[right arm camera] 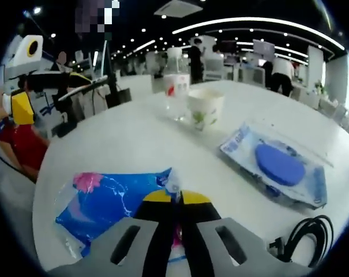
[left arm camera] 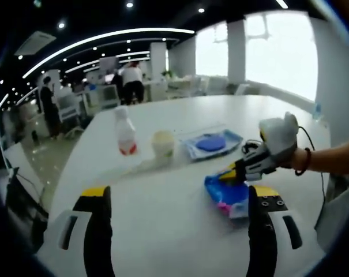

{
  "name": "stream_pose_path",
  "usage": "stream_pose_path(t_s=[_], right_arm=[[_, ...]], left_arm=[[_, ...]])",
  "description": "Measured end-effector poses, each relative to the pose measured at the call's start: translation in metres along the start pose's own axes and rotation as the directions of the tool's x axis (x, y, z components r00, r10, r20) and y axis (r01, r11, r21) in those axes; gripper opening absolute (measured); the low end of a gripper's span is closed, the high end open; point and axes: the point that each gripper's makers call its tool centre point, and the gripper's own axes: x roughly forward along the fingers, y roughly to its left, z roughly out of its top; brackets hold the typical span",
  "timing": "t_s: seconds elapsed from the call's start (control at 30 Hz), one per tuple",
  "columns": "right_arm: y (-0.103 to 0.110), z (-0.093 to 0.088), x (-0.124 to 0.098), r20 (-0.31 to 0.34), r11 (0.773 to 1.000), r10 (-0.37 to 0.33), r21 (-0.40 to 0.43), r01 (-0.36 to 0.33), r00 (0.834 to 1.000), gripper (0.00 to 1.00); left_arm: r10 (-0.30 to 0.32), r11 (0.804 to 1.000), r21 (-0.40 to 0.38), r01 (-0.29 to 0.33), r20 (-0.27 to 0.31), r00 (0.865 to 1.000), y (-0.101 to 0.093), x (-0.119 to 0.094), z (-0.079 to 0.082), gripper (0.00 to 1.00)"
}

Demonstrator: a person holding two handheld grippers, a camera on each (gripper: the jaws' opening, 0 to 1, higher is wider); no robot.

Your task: Arrange the tabletop items into an orderly group along one side of the table until the central work area is clear of visible clutter.

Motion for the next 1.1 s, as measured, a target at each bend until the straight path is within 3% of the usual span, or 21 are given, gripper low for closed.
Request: stream_pose_path(t_s=[0.13, 0.3, 0.4, 0.6, 0.8, 1.1], right_arm=[[-0.015, 0.009, -0.014, 0.023, 0.997, -0.056, 0.050, 0.055, 0.998, 0.02], [-0.047, 0.023, -0.040, 0.070, 0.966, -0.162, 0.213, 0.144, 0.984, 0.02], [-0.074, 0.025, -0.059, 0.067, 0.941, -0.249, 0.254, 0.225, 0.966, 0.02], [-0.109, 0.021, -0.086, 0.059, 0.893, -0.343, 0.329, 0.306, 0.937, 0.01], [-0.139, 0.015, -0.117, 0.048, 0.830, -0.447, 0.393, 0.395, 0.893, 0.01], [-0.164, 0.010, -0.140, 0.034, 0.786, -0.520, 0.408, 0.464, 0.853, 0.01]], left_arm=[[-0.003, 1.000, 0.005, 0.003, -0.003, 1.000, -0.001, 0.000, 0.000, 0.96], [-0.012, 1.000, 0.007, 0.012, -0.002, 1.000, -0.004, 0.001, 0.000, 0.95], [-0.013, 1.000, 0.011, 0.013, -0.003, 1.000, -0.004, 0.001, 0.000, 0.95], [-0.021, 1.000, 0.015, 0.021, -0.002, 1.000, -0.007, 0.001, 0.000, 0.95], [-0.029, 0.999, 0.021, 0.029, -0.010, 1.000, -0.009, 0.003, -0.002, 0.95], [-0.036, 0.999, 0.028, 0.036, -0.019, 0.999, -0.011, 0.004, -0.004, 0.94]])
